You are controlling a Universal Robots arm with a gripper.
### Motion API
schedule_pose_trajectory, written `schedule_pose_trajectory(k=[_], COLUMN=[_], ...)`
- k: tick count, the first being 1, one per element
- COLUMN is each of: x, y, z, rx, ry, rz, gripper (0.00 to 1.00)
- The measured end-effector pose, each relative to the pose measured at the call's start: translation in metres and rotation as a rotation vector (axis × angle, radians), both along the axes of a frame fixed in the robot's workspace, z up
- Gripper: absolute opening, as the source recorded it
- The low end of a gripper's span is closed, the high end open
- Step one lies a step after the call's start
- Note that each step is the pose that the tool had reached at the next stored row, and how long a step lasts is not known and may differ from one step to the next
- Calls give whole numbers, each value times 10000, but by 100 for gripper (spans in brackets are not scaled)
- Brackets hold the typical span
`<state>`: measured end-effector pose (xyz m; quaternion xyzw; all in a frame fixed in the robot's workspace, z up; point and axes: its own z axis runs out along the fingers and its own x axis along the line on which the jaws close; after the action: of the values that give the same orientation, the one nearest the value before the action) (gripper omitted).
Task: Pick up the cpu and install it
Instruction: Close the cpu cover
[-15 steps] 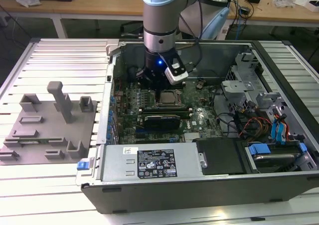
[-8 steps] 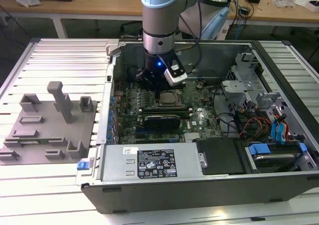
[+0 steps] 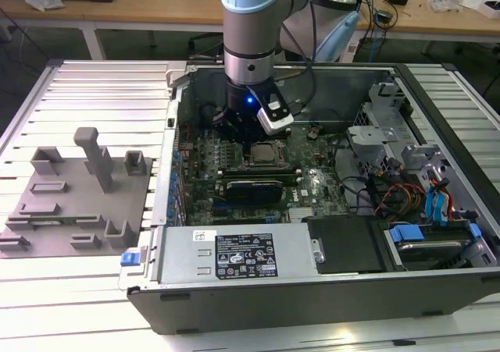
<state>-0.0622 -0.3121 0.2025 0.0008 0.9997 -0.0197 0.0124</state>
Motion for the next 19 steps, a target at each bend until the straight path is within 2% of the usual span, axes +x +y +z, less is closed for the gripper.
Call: schedule_pose_trajectory(k=[8, 9, 13, 15, 17, 18, 19], x=[1, -1, 0, 0, 9, 57, 152], y=[2, 1, 0, 0, 0, 0, 0], z=[9, 64, 216, 260, 267, 267, 267], rx=[12, 3, 1, 2, 1, 1, 1], ry=[-7, 0, -1, -2, -1, 0, 13], rz=[-1, -3, -1, 0, 2, -1, -1], gripper=[11, 11, 11, 11, 11, 11, 11])
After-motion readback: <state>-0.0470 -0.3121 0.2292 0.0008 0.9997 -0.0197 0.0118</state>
